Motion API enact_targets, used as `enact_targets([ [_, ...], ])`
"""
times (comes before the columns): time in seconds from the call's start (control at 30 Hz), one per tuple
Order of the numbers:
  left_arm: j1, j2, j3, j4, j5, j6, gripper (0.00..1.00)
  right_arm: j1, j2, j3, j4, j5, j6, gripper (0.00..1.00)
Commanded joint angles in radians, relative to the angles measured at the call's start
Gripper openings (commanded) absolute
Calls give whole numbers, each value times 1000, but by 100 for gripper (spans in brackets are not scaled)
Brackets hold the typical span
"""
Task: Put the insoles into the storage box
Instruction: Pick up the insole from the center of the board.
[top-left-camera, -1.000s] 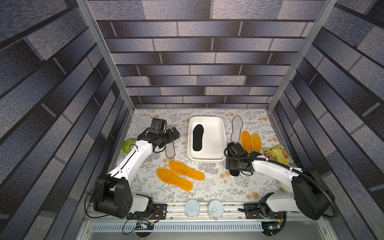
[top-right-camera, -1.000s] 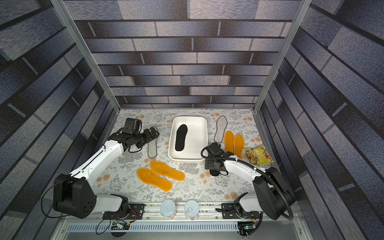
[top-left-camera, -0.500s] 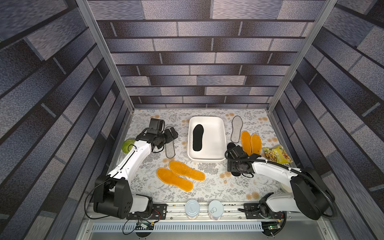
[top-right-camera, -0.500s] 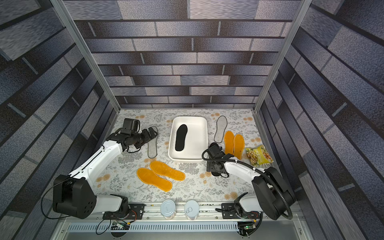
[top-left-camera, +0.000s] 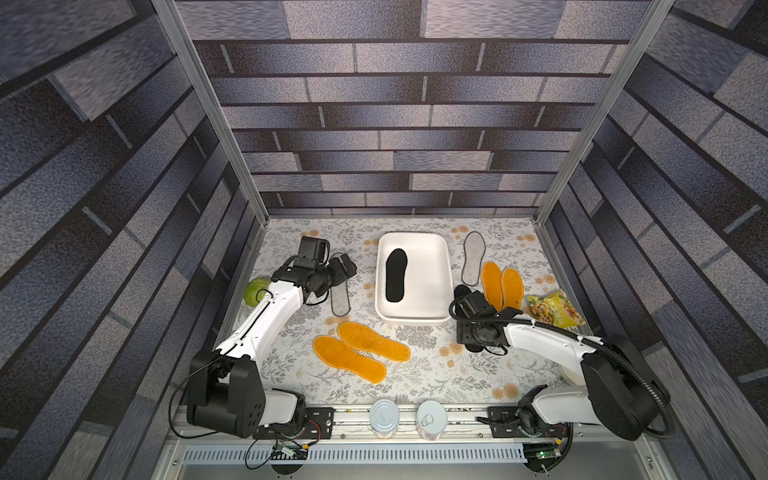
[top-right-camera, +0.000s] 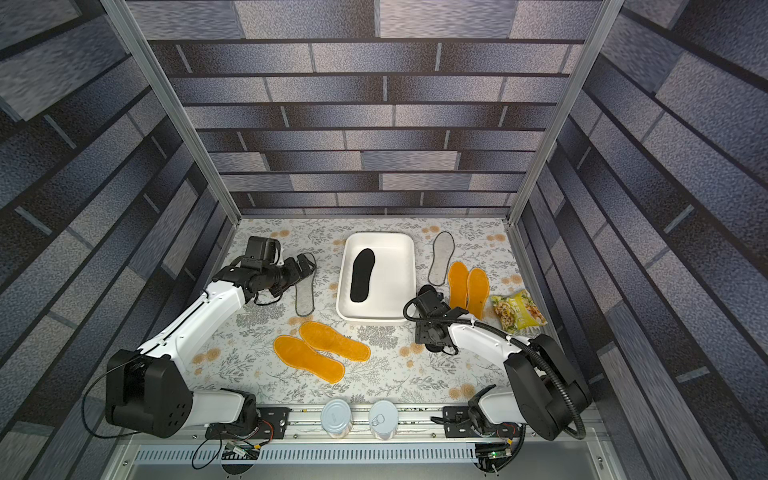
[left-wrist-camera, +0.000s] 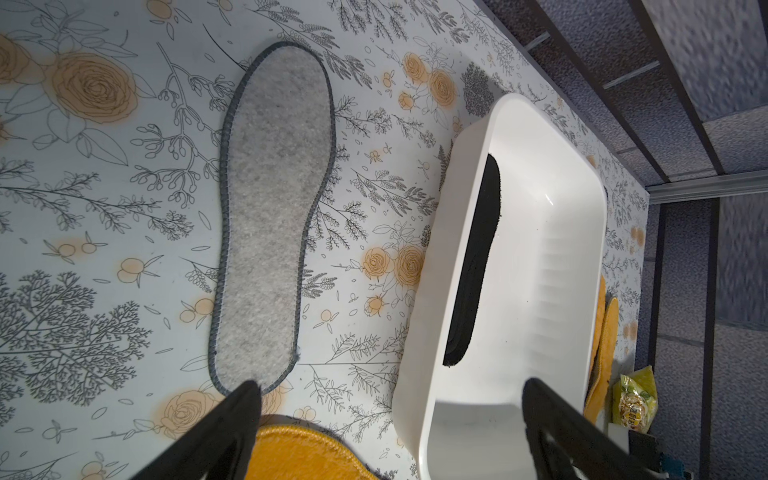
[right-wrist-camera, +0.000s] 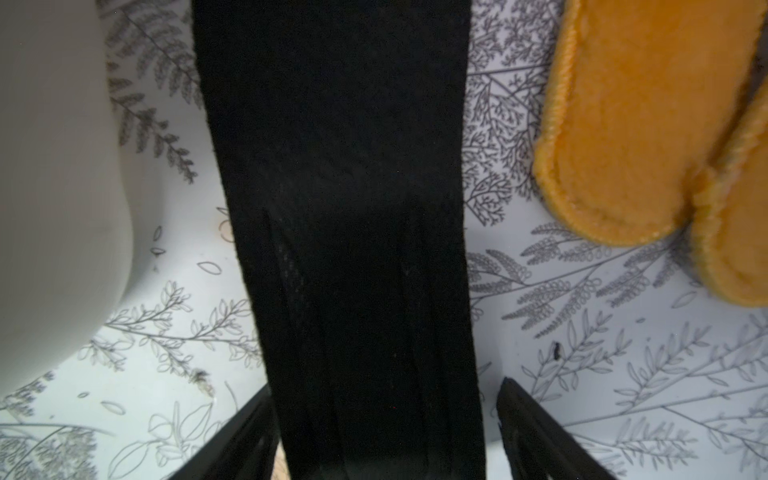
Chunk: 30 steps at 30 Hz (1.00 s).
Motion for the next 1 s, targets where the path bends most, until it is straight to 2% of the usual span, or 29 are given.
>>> enact_targets([
  [0.0, 4, -7, -3, 1, 5, -17, 100, -6, -11, 17, 29, 22, -40, 82],
  [0.23, 4, -6, 0, -2, 5, -19, 100, -10, 75, 107, -43, 10, -141, 83],
  [0.5, 4, -10, -1, -6, 1, -15, 100, -14, 147, 140, -38, -27, -113, 82],
  [0.97, 4, -1, 2, -5, 0, -15, 100, -23, 27, 53, -14, -14, -65, 76],
])
